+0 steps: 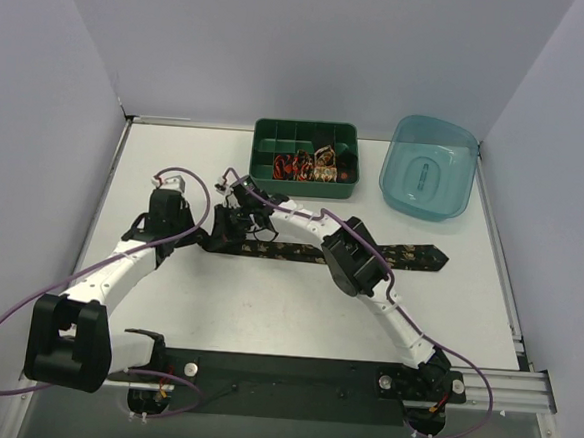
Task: Roll the ties
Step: Roll the tie at the center of the board.
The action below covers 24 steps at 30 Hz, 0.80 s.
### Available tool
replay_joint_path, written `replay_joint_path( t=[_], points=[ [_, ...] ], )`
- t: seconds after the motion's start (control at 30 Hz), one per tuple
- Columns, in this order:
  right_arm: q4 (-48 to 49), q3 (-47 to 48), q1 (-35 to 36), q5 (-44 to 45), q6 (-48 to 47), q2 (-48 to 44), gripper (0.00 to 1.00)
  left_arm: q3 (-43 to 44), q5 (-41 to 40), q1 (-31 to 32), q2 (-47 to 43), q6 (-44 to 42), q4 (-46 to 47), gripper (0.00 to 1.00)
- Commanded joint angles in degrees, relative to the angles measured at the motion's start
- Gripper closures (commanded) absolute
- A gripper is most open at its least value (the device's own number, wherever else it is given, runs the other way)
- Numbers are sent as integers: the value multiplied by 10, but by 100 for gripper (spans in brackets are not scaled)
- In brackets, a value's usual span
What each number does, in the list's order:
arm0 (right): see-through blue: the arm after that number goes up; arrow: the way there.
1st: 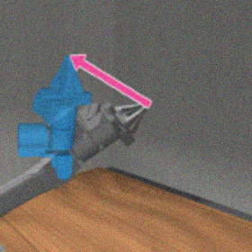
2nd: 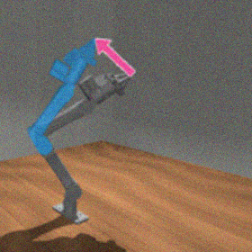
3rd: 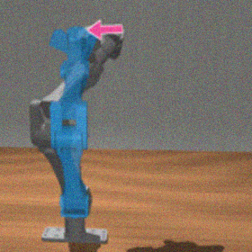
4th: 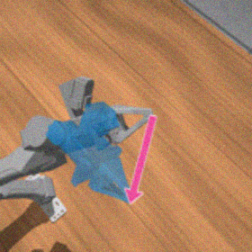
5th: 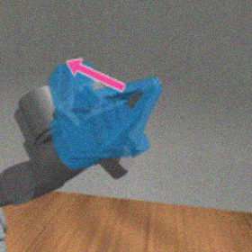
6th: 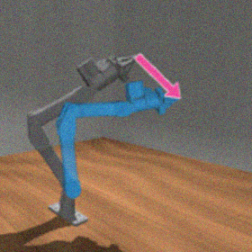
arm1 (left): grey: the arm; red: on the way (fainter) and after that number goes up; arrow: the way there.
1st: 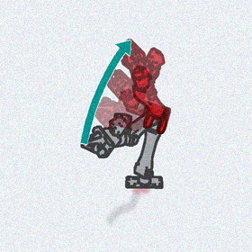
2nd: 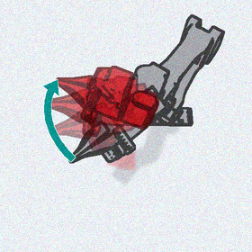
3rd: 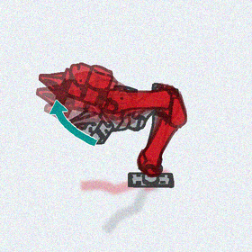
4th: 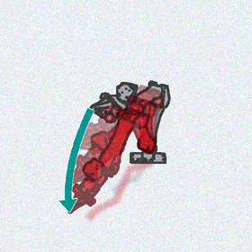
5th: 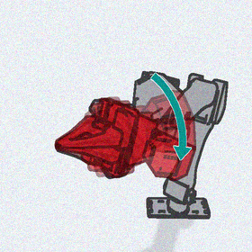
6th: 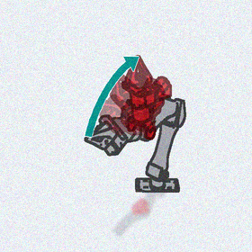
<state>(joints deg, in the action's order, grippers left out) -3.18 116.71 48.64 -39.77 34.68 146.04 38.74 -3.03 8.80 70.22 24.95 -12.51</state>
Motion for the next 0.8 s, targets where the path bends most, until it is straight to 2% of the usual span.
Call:
replay_joint_path(
  t=[0.0, 0.47, 0.6, 0.77],
  points=[
    [-12, 25, -8, 1, 3, -5, 100, 34, -4, 9, 7, -6, 0, 100],
    [23, -103, -33, -17, -14, -124, 100, 66, -63, 35, 41, -23, -17, 100],
    [46, -115, -41, -19, -2, -131, 100, 78, -79, 45, 43, -31, -30, 100],
    [34, -78, -29, -7, -5, -92, 100, 84, -83, 54, 43, -31, -34, 100]
  ],
)
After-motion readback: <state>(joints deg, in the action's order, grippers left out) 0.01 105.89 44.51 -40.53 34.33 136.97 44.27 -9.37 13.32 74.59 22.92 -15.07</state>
